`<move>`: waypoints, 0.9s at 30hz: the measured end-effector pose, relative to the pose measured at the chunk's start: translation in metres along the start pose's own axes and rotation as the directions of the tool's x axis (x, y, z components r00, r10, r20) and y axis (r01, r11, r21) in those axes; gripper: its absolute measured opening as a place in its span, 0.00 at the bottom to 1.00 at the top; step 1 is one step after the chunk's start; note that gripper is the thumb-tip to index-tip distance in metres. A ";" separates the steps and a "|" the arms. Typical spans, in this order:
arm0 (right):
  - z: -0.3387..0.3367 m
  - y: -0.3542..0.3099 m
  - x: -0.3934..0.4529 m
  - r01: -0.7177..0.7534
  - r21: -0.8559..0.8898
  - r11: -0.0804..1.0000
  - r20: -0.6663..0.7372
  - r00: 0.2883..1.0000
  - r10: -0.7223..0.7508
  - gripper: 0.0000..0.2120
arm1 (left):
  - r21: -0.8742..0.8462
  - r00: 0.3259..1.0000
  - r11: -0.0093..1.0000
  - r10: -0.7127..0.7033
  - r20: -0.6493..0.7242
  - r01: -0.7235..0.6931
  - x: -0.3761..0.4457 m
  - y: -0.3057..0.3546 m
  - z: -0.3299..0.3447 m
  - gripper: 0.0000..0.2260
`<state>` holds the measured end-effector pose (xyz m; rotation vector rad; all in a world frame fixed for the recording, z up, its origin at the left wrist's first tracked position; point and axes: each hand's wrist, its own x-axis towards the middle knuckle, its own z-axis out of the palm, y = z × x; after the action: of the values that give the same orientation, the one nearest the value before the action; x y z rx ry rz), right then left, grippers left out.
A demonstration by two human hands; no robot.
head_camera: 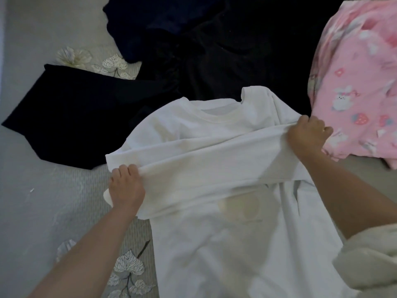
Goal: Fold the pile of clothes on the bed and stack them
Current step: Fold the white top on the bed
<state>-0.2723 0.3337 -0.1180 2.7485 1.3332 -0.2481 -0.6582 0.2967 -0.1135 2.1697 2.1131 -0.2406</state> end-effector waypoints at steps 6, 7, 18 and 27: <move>0.019 0.004 -0.003 0.065 -0.093 0.993 0.038 0.997 -0.062 0.25 | -0.007 0.984 0.994 -0.105 0.141 0.107 -0.002 0.001 0.008 0.27; 0.018 0.006 -0.005 0.080 -0.055 0.995 0.028 0.996 -0.079 0.25 | -0.031 0.993 0.999 0.031 0.110 -0.028 -0.004 0.008 0.006 0.28; 0.044 0.049 -0.060 0.571 -0.076 0.817 0.275 0.800 -0.533 0.44 | 0.063 0.831 0.843 0.511 0.221 -0.535 -0.012 0.033 0.038 0.37; 0.059 0.096 -0.045 0.364 -0.157 0.918 0.368 0.884 -0.288 0.29 | 0.162 0.897 0.937 0.231 0.376 -0.309 -0.014 0.044 0.056 0.35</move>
<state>-0.2306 0.2312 -0.1684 2.1624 1.6036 -0.5301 -0.6166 0.2718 -0.1678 2.2928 1.6334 -0.8031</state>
